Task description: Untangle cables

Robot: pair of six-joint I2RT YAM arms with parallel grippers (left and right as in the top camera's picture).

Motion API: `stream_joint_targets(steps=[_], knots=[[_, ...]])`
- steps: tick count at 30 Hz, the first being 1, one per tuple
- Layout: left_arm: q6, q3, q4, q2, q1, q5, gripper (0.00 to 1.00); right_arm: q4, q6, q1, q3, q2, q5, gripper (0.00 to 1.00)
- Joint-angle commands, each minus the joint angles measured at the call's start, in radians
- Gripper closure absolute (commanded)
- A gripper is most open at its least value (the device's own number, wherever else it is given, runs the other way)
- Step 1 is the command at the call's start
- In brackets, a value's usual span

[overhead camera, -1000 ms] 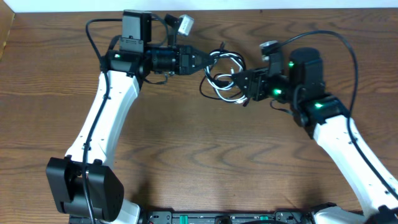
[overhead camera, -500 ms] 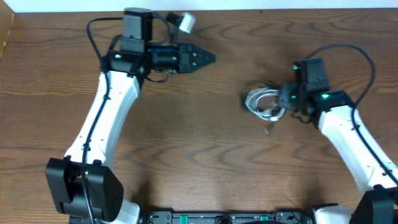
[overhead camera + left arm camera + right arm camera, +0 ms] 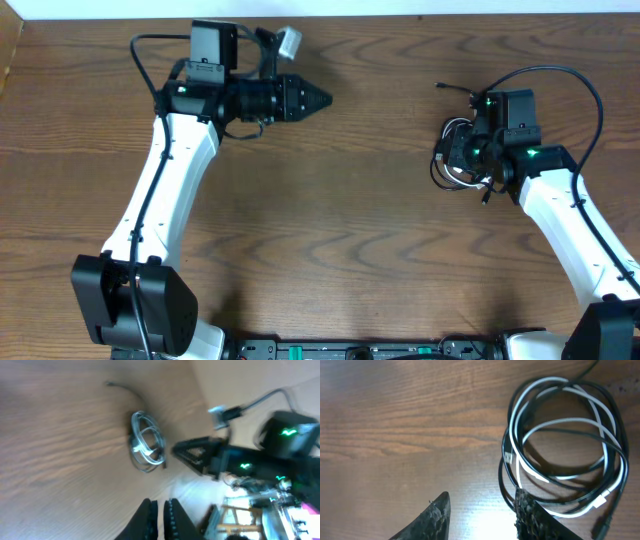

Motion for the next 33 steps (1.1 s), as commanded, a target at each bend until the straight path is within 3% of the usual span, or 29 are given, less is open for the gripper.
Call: stream_joint_targets(steps=[1, 5, 16, 25, 29, 32, 33], knots=[[0.062, 0.015, -0.034, -0.023, -0.014, -0.204, 0.83, 0.021, -0.031, -0.002, 0.000, 0.057, 0.000, 0.62], [0.062, 0.015, -0.068, -0.023, -0.014, -0.297, 0.74, 0.015, -0.077, -0.003, 0.017, 0.157, -0.014, 0.63], [0.066, 0.015, -0.076, -0.023, -0.014, -0.331, 0.73, -0.006, -0.352, -0.017, 0.097, 0.354, 0.031, 0.66], [0.066, 0.015, -0.076, -0.023, -0.014, -0.337, 0.73, 0.010, -0.408, -0.013, 0.097, 0.439, 0.073, 0.66], [0.065, 0.015, -0.076, -0.023, -0.014, -0.337, 0.73, 0.006, -0.407, -0.006, 0.097, 0.438, 0.030, 0.75], [0.065, 0.015, -0.077, -0.023, -0.014, -0.336, 0.70, 0.001, -0.408, 0.007, 0.097, 0.438, -0.088, 0.97], [0.065, 0.015, -0.079, -0.023, -0.014, -0.337, 0.69, -0.003, -0.408, 0.014, 0.098, 0.437, -0.141, 0.99]])
